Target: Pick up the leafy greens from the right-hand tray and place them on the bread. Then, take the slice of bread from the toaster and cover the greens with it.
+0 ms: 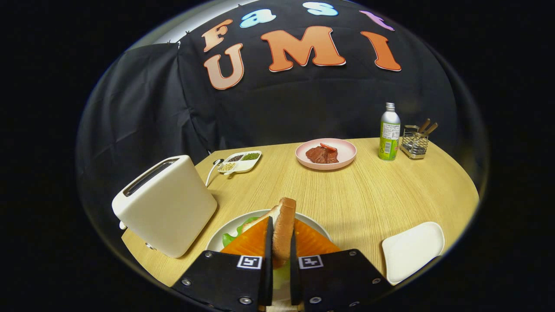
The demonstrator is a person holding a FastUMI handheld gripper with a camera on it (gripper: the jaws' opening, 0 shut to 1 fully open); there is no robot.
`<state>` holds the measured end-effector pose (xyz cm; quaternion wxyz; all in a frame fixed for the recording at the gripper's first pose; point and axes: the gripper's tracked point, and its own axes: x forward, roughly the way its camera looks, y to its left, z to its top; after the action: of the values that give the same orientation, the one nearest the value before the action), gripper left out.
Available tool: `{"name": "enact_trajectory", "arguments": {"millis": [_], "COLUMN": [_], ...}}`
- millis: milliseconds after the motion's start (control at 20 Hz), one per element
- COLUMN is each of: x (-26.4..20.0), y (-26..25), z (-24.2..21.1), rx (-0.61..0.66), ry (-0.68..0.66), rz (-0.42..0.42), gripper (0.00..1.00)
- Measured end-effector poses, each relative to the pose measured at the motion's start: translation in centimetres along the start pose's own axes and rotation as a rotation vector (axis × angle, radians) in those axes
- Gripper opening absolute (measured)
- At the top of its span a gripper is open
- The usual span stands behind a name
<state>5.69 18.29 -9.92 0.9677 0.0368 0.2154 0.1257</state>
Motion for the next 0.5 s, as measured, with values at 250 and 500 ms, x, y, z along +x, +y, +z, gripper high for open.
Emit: {"name": "enact_trajectory", "arguments": {"millis": [250, 500], "x": [0.1, -0.2], "y": [-1.5, -3.9], "z": [-0.5, -0.5], "rx": [-0.003, -0.042], "ry": [0.017, 0.010], "rz": [-0.035, -0.122], "gripper": [0.30, 0.53]}}
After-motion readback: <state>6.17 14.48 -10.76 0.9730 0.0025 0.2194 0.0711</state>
